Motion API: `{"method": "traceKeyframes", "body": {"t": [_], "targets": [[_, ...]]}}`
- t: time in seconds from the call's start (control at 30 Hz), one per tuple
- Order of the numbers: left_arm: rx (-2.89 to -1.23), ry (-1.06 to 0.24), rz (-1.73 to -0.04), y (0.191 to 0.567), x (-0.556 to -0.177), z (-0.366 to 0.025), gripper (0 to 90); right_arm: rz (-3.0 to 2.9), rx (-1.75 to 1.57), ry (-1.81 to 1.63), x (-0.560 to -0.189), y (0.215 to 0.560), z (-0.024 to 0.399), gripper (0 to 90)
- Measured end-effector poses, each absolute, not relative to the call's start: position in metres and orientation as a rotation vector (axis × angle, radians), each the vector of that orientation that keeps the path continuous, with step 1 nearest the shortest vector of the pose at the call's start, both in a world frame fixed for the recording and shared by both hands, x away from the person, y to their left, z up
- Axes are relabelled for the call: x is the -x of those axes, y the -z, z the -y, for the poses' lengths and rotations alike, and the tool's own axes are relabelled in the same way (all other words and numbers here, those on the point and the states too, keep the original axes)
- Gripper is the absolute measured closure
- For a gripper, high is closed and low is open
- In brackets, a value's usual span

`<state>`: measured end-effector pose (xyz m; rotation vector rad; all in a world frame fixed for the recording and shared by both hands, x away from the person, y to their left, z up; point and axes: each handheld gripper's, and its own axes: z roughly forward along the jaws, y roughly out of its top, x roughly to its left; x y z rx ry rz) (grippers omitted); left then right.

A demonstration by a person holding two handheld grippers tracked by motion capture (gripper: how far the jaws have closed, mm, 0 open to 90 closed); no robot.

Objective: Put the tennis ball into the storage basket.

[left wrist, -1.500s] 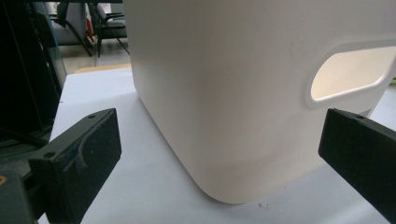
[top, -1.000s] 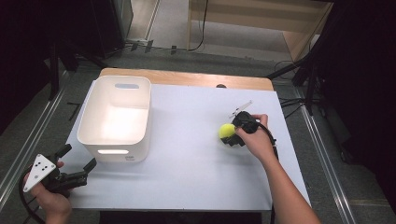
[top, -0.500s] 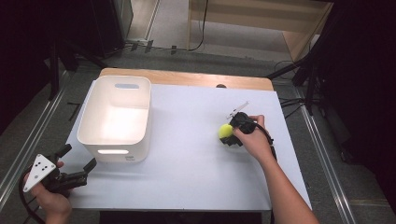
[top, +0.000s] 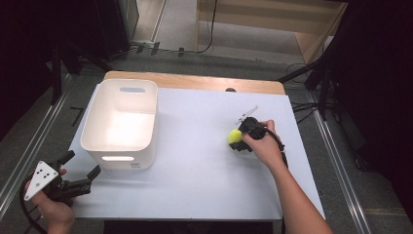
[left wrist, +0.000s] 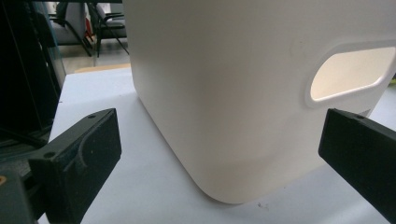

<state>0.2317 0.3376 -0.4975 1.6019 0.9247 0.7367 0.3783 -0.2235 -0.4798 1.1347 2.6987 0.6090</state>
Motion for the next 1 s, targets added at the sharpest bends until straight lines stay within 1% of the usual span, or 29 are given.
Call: {"method": "traceKeyframes", "body": {"t": [1.0], "targets": [[-1.595, -0.734, -0.923, 0.498, -0.232, -0.338, 0.0, -2.714, -1.089, -0.666, -0.38, 0.455, 0.22, 22.8]]}}
